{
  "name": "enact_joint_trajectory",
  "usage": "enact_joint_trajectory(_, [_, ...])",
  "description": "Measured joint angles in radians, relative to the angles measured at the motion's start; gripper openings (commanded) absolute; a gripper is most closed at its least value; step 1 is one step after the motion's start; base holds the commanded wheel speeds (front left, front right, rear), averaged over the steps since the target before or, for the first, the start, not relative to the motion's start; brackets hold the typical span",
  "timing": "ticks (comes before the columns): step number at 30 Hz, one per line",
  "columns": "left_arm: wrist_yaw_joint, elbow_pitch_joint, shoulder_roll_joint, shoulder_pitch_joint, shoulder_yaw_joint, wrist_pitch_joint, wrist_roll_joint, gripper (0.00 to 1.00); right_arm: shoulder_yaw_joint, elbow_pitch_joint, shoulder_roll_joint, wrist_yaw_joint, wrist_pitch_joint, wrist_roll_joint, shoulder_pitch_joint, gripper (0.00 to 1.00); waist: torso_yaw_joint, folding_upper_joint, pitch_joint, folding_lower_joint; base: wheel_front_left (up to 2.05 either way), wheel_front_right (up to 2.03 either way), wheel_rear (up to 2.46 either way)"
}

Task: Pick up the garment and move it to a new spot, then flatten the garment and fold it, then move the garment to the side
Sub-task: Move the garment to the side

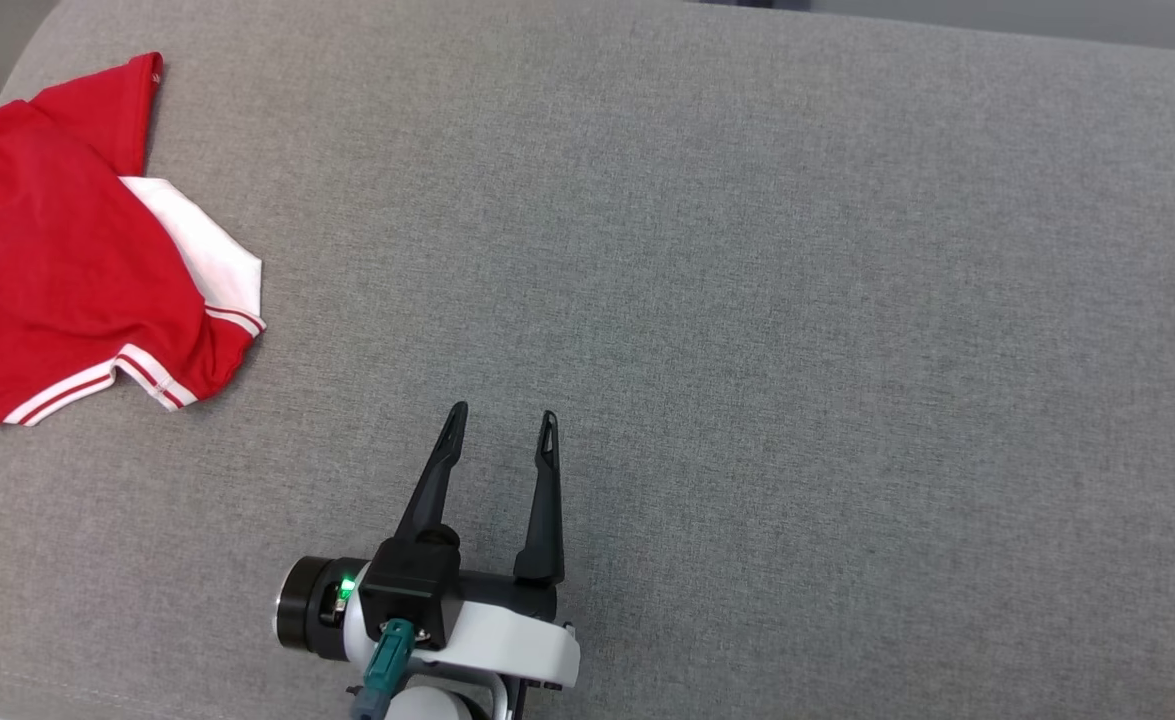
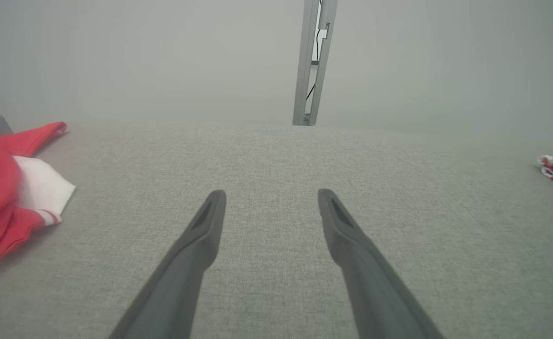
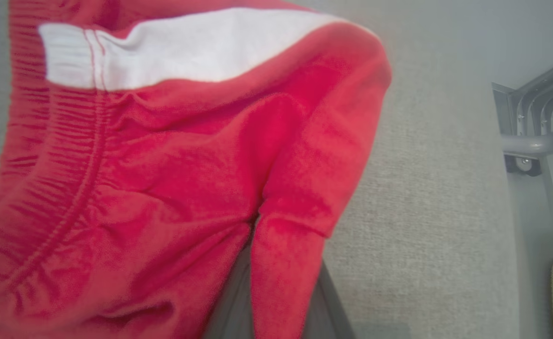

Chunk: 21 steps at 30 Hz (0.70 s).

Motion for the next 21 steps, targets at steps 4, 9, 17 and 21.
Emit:
enact_joint_trajectory(4, [0.001, -0.003, 0.000, -0.023, -0.026, 0.000, 0.022, 1.00, 0.033, 0.072, -0.031, 0.000, -0.022, -0.032, -0.032, 0.00, 0.001, 0.0000, 0.017, 0.0000, 0.00, 0.00, 0.00])
enact_joint_trajectory(9, [0.002, 0.003, 0.000, -0.047, -0.080, 0.000, 0.041, 1.00, 0.091, 0.216, -0.029, 0.000, -0.041, -0.123, -0.087, 0.00, -0.012, 0.0000, 0.039, -0.0001, 0.00, 0.00, 0.00])
enact_joint_trajectory(17, [0.012, 0.020, 0.000, -0.078, -0.097, 0.000, 0.032, 1.00, 0.151, 0.388, 0.021, 0.000, -0.102, -0.186, -0.178, 1.00, -0.032, 0.0000, 0.069, 0.0000, 0.00, 0.00, 0.00])
enact_joint_trajectory(21, [0.018, 0.011, 0.000, -0.070, -0.071, 0.000, -0.004, 1.00, 0.166, 0.407, 0.026, 0.000, -0.091, -0.187, -0.205, 1.00, -0.031, 0.0000, 0.044, 0.0000, 0.00, 0.00, 0.00])
